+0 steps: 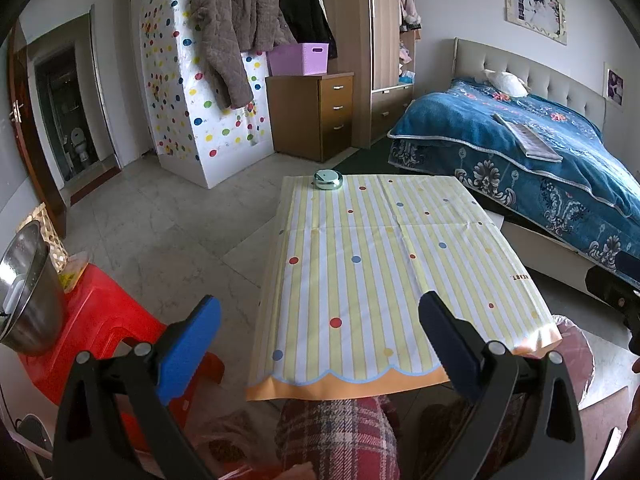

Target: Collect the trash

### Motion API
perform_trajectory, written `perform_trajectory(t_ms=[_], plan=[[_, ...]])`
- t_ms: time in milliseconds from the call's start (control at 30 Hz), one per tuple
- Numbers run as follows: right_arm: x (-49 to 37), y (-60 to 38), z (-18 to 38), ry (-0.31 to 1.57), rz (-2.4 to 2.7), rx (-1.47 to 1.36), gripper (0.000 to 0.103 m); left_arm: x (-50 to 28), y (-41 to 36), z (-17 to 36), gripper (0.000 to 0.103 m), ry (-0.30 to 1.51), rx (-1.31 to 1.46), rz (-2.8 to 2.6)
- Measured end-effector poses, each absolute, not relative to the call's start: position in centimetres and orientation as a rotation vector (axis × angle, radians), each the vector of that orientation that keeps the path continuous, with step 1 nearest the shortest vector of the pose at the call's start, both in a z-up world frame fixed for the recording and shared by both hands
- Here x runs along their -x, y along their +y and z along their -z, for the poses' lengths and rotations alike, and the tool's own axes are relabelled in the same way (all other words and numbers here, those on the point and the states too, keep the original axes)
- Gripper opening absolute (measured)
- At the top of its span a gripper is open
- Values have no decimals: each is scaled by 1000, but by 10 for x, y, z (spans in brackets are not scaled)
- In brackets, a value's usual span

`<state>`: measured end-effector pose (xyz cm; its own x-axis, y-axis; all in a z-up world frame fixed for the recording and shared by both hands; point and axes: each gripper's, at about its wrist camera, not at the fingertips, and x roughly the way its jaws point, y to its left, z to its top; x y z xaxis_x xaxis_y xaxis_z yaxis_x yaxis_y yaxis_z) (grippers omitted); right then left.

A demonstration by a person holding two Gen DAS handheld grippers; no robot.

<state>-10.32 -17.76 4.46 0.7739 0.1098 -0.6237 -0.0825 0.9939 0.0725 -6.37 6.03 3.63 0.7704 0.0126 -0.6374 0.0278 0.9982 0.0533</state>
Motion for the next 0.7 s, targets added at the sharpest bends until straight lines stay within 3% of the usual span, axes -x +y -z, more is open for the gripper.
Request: perform_trajectory(t_ms=[700], plan=[[104,-183,-44,680,-108,-46,95,64,59,-38,96,690,-63,9]])
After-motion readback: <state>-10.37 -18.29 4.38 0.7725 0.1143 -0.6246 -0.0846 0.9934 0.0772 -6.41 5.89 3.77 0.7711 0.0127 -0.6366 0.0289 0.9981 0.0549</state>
